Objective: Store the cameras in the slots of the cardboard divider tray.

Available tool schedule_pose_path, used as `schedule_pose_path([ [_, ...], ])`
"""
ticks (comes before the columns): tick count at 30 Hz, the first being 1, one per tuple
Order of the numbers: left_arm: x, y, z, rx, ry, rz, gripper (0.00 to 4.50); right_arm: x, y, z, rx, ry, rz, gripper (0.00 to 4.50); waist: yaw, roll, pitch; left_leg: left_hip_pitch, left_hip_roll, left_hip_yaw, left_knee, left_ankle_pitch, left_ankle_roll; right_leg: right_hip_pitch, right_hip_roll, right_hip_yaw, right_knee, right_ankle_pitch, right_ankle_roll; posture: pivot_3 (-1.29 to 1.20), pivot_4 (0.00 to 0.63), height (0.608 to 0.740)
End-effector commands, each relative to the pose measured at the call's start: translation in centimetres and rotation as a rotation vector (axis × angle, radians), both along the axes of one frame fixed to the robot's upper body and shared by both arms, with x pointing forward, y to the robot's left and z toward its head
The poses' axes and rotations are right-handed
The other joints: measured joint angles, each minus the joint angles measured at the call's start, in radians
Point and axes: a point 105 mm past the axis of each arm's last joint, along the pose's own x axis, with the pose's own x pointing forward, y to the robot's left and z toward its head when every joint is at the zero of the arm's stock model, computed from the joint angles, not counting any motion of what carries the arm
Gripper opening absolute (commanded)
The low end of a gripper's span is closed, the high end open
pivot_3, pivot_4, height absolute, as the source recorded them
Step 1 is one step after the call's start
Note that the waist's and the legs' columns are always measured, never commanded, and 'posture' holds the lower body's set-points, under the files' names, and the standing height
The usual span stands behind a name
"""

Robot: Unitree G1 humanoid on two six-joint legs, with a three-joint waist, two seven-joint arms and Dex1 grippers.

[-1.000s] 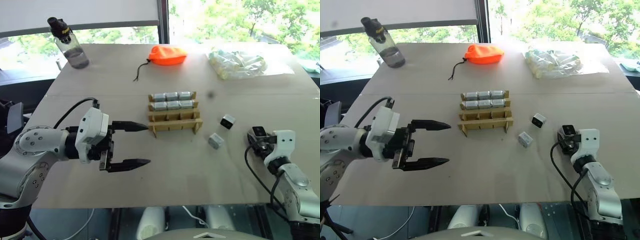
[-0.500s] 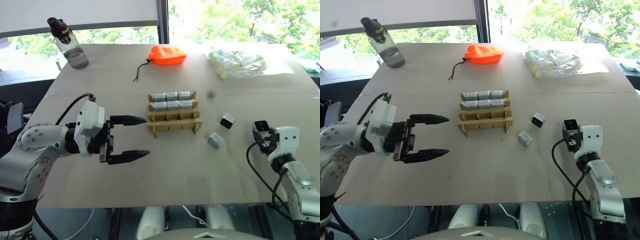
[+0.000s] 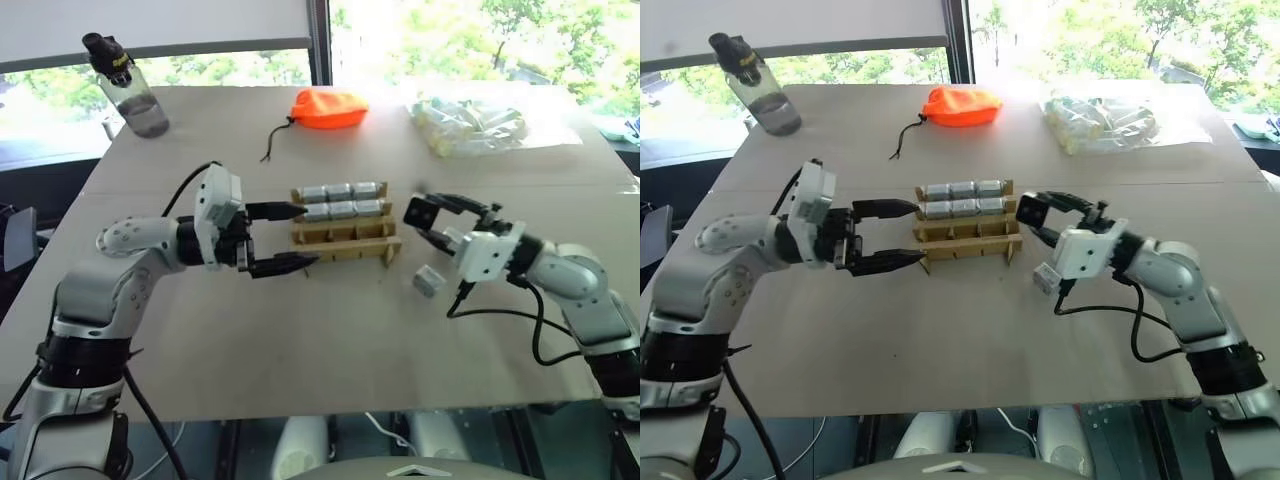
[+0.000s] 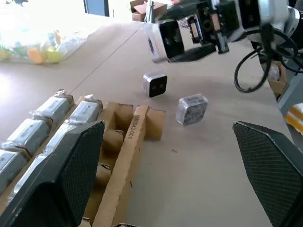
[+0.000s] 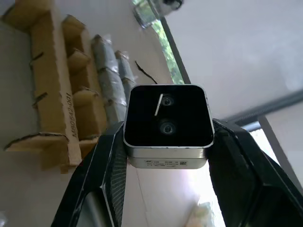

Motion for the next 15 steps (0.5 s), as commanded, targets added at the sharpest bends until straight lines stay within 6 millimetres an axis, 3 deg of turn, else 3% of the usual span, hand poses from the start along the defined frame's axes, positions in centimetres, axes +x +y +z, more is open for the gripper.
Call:
schedule_pose_path([
  [1,0.6,-1.4,0.3,-0.007,0.023,-0.072,4.5,-0.5,2.0,0.2,-0.115,-0.099,0.134,1.88,0.0,-0.001,0.001,-0.001,0.0,0.0,0.001,0.0,0.0,0.0,0.0,0.0,0.0,0.0,0.0,0.0,0.15,0.74],
  [10,2.1,-3.0,-0.5,0.056,0.124,-0.121,4.5,-0.3,4.6,0.3,-0.201,-0.204,0.288,1.88,-0.004,-0.004,0.003,0.0,0.0,0.001,0.001,0.0,-0.001,0.0,0.0,0.0,0.001,0.0,0.0,0.0,0.15,0.74],
  [15,1.6,-3.1,-0.3,0.052,0.177,-0.157,4.5,-0.2,5.2,0.4,-0.22,-0.234,0.314,1.88,-0.004,-0.005,0.003,0.0,0.001,0.001,0.001,0.001,-0.001,0.0,0.0,0.0,0.001,0.0,0.0,0.0,0.15,0.74],
])
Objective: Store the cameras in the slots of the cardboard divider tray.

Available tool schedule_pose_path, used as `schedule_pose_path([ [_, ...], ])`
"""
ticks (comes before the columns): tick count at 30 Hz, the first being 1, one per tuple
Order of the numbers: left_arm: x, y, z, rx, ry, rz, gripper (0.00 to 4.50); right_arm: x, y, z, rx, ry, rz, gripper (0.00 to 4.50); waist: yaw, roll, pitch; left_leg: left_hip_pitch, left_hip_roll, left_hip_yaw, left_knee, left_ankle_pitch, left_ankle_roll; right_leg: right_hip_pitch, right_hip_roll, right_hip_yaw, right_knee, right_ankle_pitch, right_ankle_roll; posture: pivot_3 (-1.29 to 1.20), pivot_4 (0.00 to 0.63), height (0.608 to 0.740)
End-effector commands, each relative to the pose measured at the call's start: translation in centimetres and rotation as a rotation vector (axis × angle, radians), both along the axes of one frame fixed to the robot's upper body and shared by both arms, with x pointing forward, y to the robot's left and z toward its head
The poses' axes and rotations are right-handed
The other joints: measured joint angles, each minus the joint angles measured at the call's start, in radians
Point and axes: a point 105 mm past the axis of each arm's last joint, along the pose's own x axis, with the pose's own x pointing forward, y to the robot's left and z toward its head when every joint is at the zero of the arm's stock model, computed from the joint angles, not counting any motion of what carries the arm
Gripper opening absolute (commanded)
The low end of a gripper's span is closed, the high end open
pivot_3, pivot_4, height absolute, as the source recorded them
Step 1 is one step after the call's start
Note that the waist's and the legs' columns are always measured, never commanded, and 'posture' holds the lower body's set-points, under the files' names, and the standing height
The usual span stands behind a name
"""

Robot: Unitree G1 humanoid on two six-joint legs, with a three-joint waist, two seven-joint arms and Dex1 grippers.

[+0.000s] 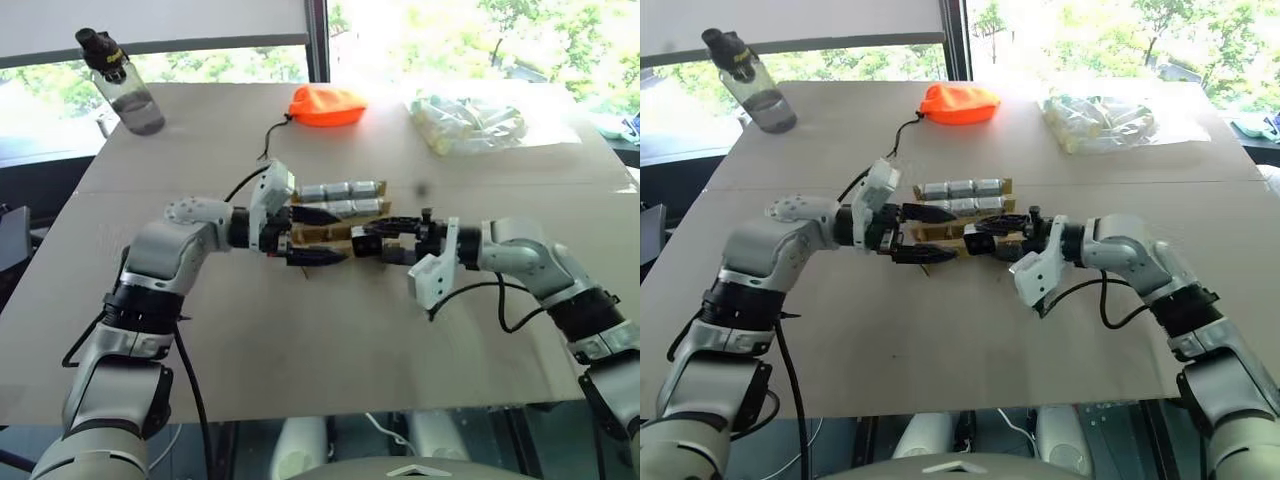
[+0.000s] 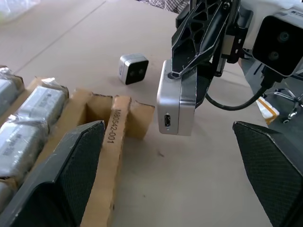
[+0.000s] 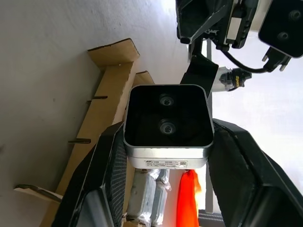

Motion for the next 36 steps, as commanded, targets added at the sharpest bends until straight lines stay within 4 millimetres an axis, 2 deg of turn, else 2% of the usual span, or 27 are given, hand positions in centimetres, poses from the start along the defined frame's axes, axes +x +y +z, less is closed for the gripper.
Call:
schedule_pose_path([
  [1,-0.3,-0.1,1.5,-0.021,-0.012,-0.03,4.5,-0.2,0.7,1.4,0.025,-0.063,0.042,1.88,0.0,0.0,0.0,0.0,0.0,0.0,0.0,0.0,0.0,0.0,0.0,0.0,0.0,0.0,0.0,0.0,0.15,0.74],
  [7,-0.4,-0.4,1.7,-0.03,0.008,-0.041,4.5,-0.4,1.6,1.4,0.024,-0.071,0.072,1.88,0.0,0.0,0.0,0.0,0.0,0.0,0.0,0.0,-0.001,0.0,0.0,0.0,0.001,0.0,0.0,0.0,0.15,0.74],
  [10,-0.5,-0.5,1.5,-0.023,0.01,-0.048,3.77,-0.6,2.0,1.4,0.027,-0.073,0.084,1.88,0.0,0.0,0.0,0.0,0.0,0.0,0.0,0.0,-0.001,0.0,0.0,0.0,0.001,0.0,0.0,0.0,0.15,0.74],
  [16,-0.5,-0.7,1.6,-0.031,0.013,-0.05,0.83,-0.7,2.3,1.5,0.038,-0.071,0.09,1.88,0.0,0.0,0.0,0.0,0.0,-0.001,0.0,0.001,-0.001,0.0,0.0,0.0,0.001,0.0,0.0,0.0,0.15,0.74],
  [17,-0.5,-0.7,1.6,-0.03,0.014,-0.051,0.67,-0.7,2.3,1.5,0.038,-0.07,0.089,1.88,0.0,0.0,0.0,0.0,0.0,-0.001,0.0,0.001,-0.001,0.0,0.0,0.0,0.001,0.0,0.0,0.0,0.15,0.74],
  [24,-0.8,-0.6,1.2,-0.008,0.017,-0.063,0.69,-0.7,2.1,1.7,0.054,-0.045,0.079,1.88,0.0,0.0,0.0,0.0,0.0,-0.001,0.0,0.001,-0.001,0.0,0.0,0.0,0.001,0.0,0.0,0.0,0.15,0.74],
  [26,-0.7,-0.6,1.3,-0.007,-0.007,-0.059,0.69,-0.9,2.1,1.7,0.071,-0.03,0.081,2.9,0.0,0.0,0.0,0.0,0.0,-0.001,0.0,0.001,-0.001,0.0,-0.001,0.0,0.001,0.0,0.0,0.0,0.15,0.74],
  [28,-0.4,-0.4,1.5,-0.01,-0.019,-0.047,0.69,-0.8,2.1,1.8,0.099,-0.007,0.06,3.48,0.0,0.0,0.0,0.0,0.0,-0.001,0.0,0.001,-0.001,0.0,-0.001,0.0,0.001,0.0,0.0,0.0,0.15,0.74],
  [29,-0.3,-0.3,1.6,-0.009,-0.019,-0.043,0.69,-0.6,2.0,1.9,0.114,0.015,0.038,4.08,0.0,0.0,0.0,0.0,0.0,-0.001,0.0,0.001,-0.001,0.0,-0.001,0.0,0.001,0.0,0.0,0.0,0.15,0.74],
  [30,-0.2,-0.2,1.7,-0.009,-0.027,-0.038,0.69,-0.5,1.8,2.0,0.126,0.032,0.024,4.33,0.0,0.0,0.0,0.0,0.0,-0.001,0.0,0.001,-0.001,0.0,-0.001,0.0,0.001,0.0,0.0,0.0,0.15,0.74],
  [36,1.5,1.1,3.2,-0.028,-0.177,0.021,0.69,-1.0,-0.4,2.5,0.231,0.177,-0.055,4.33,0.003,0.0,0.0,0.0,0.0,-0.001,0.001,0.001,-0.001,0.0,-0.001,-0.001,0.001,0.0,0.0,0.0,0.15,0.74],
])
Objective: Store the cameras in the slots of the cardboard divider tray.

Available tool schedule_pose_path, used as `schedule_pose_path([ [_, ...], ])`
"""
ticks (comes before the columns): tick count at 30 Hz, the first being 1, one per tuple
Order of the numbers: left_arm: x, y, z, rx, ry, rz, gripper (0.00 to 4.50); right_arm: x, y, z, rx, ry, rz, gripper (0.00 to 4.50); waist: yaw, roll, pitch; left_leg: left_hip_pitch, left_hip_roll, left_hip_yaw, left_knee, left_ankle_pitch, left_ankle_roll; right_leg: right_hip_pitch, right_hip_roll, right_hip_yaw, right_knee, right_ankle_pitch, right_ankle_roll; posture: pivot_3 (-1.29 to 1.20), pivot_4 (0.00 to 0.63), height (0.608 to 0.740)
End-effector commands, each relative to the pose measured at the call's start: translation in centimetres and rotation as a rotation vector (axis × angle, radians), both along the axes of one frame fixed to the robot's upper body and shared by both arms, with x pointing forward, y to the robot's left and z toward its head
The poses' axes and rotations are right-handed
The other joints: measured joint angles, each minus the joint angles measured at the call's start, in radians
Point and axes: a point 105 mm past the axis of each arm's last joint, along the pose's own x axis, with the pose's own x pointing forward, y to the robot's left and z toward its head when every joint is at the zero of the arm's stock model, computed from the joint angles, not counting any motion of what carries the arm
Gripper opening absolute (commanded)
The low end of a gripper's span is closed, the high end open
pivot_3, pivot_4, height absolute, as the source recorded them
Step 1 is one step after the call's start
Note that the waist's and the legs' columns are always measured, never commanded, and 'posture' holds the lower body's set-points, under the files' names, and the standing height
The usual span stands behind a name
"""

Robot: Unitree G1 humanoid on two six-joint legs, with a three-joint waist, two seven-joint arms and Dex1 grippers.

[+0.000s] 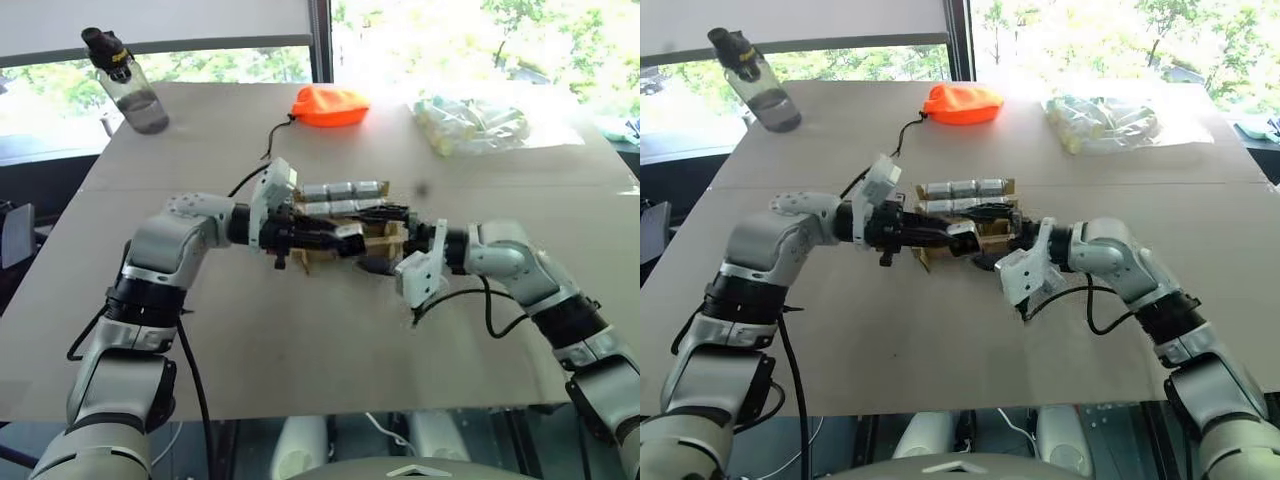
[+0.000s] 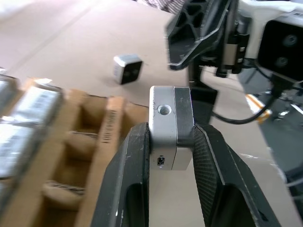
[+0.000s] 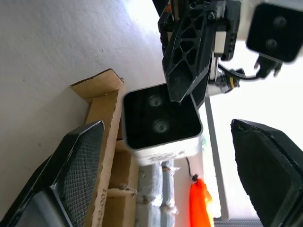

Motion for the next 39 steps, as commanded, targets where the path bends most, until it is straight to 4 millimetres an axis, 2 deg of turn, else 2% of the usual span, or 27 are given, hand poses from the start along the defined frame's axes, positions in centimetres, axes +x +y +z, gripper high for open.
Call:
schedule_pose_path([
  [1,0.7,0.9,2.2,-0.021,-0.123,0.01,0.69,-0.6,-1.6,1.8,0.084,0.058,-0.033,4.33,0.0,0.0,0.0,0.0,0.0,0.0,0.0,0.0,0.0,0.0,0.0,0.0,0.0,0.0,0.0,0.0,0.15,0.74],
  [4,1.3,1.8,2.1,0.022,-0.132,0.029,0.69,-1.3,-3.7,1.2,0.168,0.275,-0.101,4.33,0.008,0.0,0.0,0.0,0.0,-0.001,0.0,0.0,0.0,0.0,0.0,-0.001,0.0,0.0,0.0,0.0,0.15,0.74],
  [7,1.5,2.4,1.7,0.087,-0.26,0.007,0.69,-2.5,-5.9,0.8,0.291,0.551,-0.174,4.33,0.009,0.0,0.0,0.0,-0.001,0.0,0.0,0.0,0.0,0.0,0.0,-0.001,0.0,0.0,0.0,0.0,0.15,0.74],
  [9,1.7,2.9,1.0,0.125,-0.276,0.002,0.69,-3.3,-7.2,0.5,0.375,0.704,-0.222,4.33,0.013,0.0,0.0,0.0,0.0,-0.001,0.0,0.0,0.0,0.0,0.0,-0.002,0.0,0.0,0.0,0.0,0.15,0.74],
  [14,2.6,3.6,0.2,0.146,-0.316,0.033,0.69,-5.6,-10.3,-0.5,0.518,0.961,-0.29,4.33,0.023,-0.001,0.0,0.0,-0.001,-0.001,0.0,0.0,0.0,0.001,0.001,-0.001,0.0,0.0,0.0,0.0,0.15,0.74],
  [21,3.1,4.5,-1.4,0.178,-0.338,0.029,0.69,-10.7,-13.2,-2.7,0.595,1.101,-0.257,4.33,0.026,-0.002,0.0,0.0,-0.002,-0.002,0.001,-0.001,0.001,0.002,0.001,-0.001,-0.001,0.0,0.0,0.0,0.15,0.74],
  [25,3.6,4.6,-1.5,0.164,-0.344,0.036,0.69,-13.1,-15.1,-3.8,0.631,1.12,-0.222,4.33,0.026,-0.002,0.0,0.001,-0.002,-0.003,0.001,-0.002,0.004,0.003,0.002,-0.002,-0.001,0.0,0.001,0.0,0.15,0.74],
  [28,3.7,4.5,-1.6,0.163,-0.35,0.029,0.69,-13.4,-15.5,-4.4,0.611,1.126,-0.233,4.33,0.022,-0.003,0.0,0.001,-0.001,-0.002,0.001,-0.003,0.005,0.003,0.002,-0.001,-0.001,0.0,0.001,0.0,0.15,0.74],
  [35,4.0,4.1,-1.6,0.165,-0.363,0.003,0.69,-12.8,-16.2,-4.5,0.644,1.075,-0.242,4.33,0.024,-0.003,0.0,0.001,-0.001,-0.003,0.002,-0.001,0.002,0.003,0.003,-0.001,0.0,0.001,0.001,0.0,0.15,0.74],
  [39,4.0,3.9,-2.3,0.207,-0.364,-0.036,0.69,-12.8,-16.4,-4.9,0.637,1.079,-0.244,4.33,0.026,-0.003,0.001,0.0,-0.001,-0.002,0.002,-0.001,0.002,0.002,0.002,-0.001,-0.001,0.001,0.001,0.0,0.15,0.74],
])
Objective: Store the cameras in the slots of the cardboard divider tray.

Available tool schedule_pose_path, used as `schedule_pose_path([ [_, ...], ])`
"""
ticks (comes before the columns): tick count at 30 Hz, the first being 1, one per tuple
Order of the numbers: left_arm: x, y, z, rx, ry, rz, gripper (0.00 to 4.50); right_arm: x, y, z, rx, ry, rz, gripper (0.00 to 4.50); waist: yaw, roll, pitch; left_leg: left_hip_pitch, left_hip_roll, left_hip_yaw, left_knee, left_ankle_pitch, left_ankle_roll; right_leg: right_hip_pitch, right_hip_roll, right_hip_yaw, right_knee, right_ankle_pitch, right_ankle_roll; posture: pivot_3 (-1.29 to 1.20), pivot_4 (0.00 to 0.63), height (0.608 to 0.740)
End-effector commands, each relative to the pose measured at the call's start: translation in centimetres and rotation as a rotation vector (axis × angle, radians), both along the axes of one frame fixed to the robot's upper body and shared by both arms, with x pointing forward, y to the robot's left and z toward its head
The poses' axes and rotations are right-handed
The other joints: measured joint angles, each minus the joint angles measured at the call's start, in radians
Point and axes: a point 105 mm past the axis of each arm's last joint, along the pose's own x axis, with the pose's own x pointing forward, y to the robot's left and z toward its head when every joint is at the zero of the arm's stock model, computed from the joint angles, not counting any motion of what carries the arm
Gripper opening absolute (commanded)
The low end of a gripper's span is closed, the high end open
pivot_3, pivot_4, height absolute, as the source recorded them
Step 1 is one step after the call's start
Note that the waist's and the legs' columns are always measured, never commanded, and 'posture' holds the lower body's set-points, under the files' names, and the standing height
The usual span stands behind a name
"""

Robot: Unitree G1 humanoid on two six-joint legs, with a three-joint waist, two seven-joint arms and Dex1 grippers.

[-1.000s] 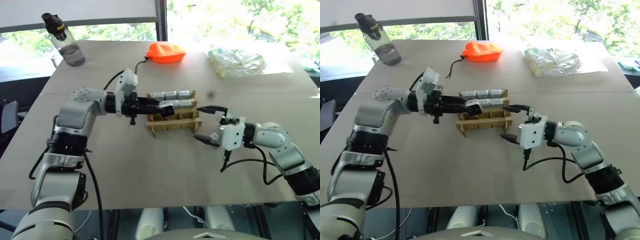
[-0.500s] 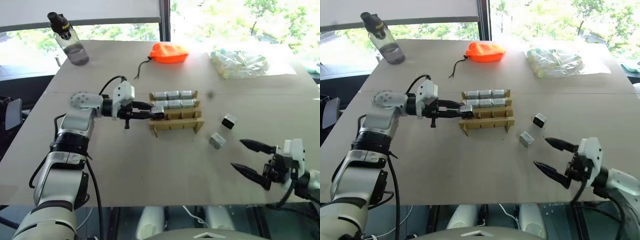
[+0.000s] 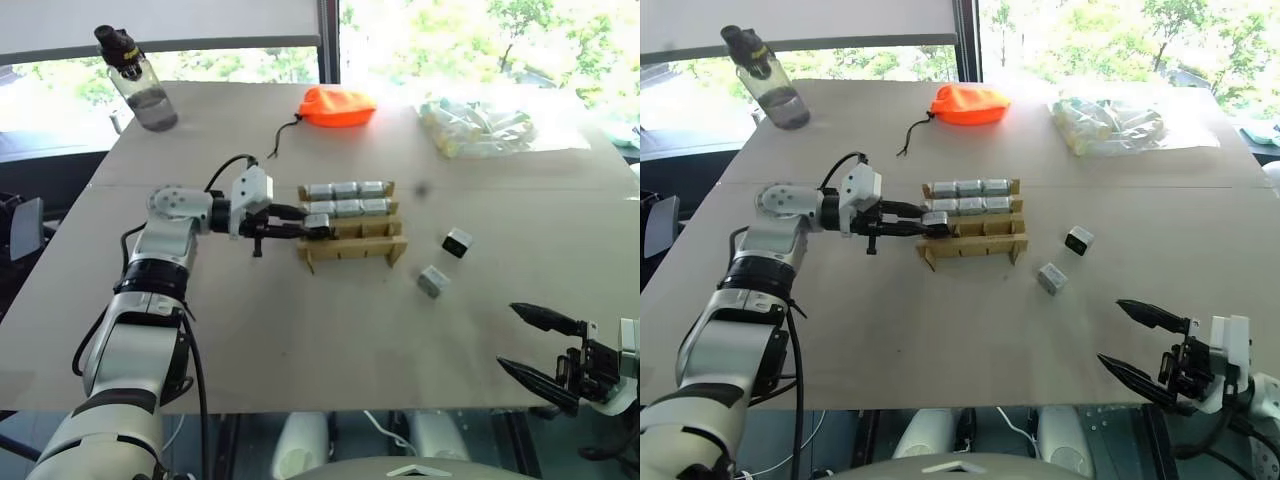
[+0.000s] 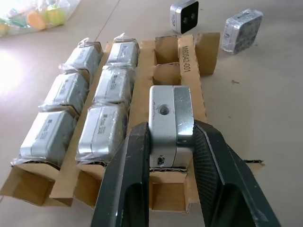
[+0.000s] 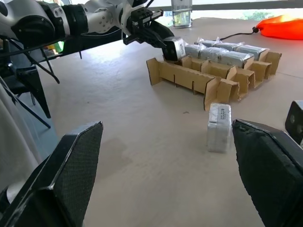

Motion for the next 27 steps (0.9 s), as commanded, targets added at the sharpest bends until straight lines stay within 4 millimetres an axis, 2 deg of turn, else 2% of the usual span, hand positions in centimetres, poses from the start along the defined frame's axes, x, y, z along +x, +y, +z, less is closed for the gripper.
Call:
schedule_pose_path([
  [1,0.3,-0.3,0.8,0.035,-0.053,-0.033,0.69,-0.1,-0.5,0.3,-0.015,-0.031,-0.007,4.33,0.001,0.0,0.0,0.0,0.0,0.0,0.0,0.0,0.0,0.0,0.0,0.0,0.0,0.0,0.0,0.0,0.15,0.74],
  [12,1.1,-0.9,-1.0,0.077,0.033,-0.003,0.69,-0.2,-0.2,0.1,-0.013,-0.038,-0.013,4.33,0.0,0.0,0.0,0.0,0.0,0.0,0.0,0.0,0.0,0.0,0.0,0.0,0.0,0.0,0.0,0.0,0.15,0.74],
  [16,1.1,-1.2,-1.0,0.049,0.08,0.0,0.69,-0.4,-0.2,-0.1,-0.015,-0.039,-0.021,4.33,0.001,0.0,0.0,0.0,0.0,0.0,0.0,0.0,0.0,0.0,0.0,0.0,0.0,0.0,0.0,0.0,0.15,0.74],
  [18,1.0,-1.2,-0.9,0.046,0.092,-0.009,1.74,-0.5,-0.2,-0.1,-0.016,-0.04,-0.024,4.38,0.0,0.0,0.0,0.001,0.0,0.0,0.0,0.0,0.0,0.0,0.0,0.0,0.001,0.0,0.0,0.0,0.15,0.74],
  [23,0.5,-1.0,-0.3,0.052,0.104,-0.041,3.89,-0.3,-0.1,-0.2,-0.016,-0.045,-0.029,4.38,-0.001,0.0,0.0,0.001,0.0,0.0,0.0,0.0,0.0,0.0,0.0,0.0,0.001,0.0,0.0,0.0,0.15,0.74],
  [25,0.4,-0.9,0.3,0.029,0.114,-0.046,4.36,-0.3,-0.1,-0.2,-0.022,-0.039,-0.028,4.38,-0.001,0.0,0.0,0.0,0.0,0.0,0.0,0.0,0.0,0.0,0.0,0.0,0.001,0.0,0.0,0.0,0.15,0.74],
  [27,0.2,-0.6,1.7,-0.014,0.097,-0.041,4.36,0.5,0.3,-0.5,-0.058,-0.023,-0.056,4.38,-0.001,0.0,0.0,0.0,0.0,0.0,0.0,0.0,0.0,0.0,0.0,0.0,0.001,0.0,0.0,0.0,0.15,0.74],
])
